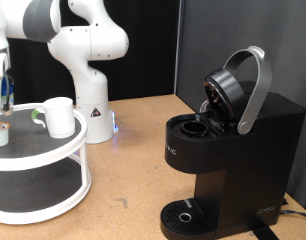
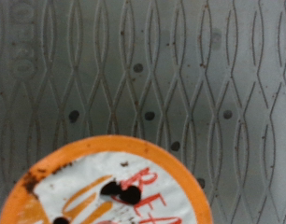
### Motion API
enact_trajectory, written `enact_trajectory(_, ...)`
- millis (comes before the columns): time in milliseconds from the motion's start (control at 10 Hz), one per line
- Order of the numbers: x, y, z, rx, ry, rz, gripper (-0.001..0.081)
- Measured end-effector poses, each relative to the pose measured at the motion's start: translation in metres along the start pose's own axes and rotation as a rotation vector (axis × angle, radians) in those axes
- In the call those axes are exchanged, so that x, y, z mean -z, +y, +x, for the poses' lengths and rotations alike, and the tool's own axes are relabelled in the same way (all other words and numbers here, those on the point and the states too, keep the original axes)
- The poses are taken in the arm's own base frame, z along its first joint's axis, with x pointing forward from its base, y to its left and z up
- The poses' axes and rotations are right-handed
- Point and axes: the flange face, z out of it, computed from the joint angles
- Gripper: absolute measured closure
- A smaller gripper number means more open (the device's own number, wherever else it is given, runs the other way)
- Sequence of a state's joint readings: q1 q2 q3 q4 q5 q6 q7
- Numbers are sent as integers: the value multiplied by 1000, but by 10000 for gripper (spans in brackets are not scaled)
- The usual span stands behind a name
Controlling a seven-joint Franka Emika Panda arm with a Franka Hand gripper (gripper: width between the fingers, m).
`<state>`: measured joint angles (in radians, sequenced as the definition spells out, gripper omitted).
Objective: Make a cup of coffee with the keurig machine
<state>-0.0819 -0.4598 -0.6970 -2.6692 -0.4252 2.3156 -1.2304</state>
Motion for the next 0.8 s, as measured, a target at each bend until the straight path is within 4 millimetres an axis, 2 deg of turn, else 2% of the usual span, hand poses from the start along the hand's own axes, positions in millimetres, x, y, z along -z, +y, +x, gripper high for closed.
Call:
enact_trajectory(400, -16, 3, 3, 0, -14, 1, 6)
enact_trajectory(800, -20, 3, 1, 4, 0, -2, 6)
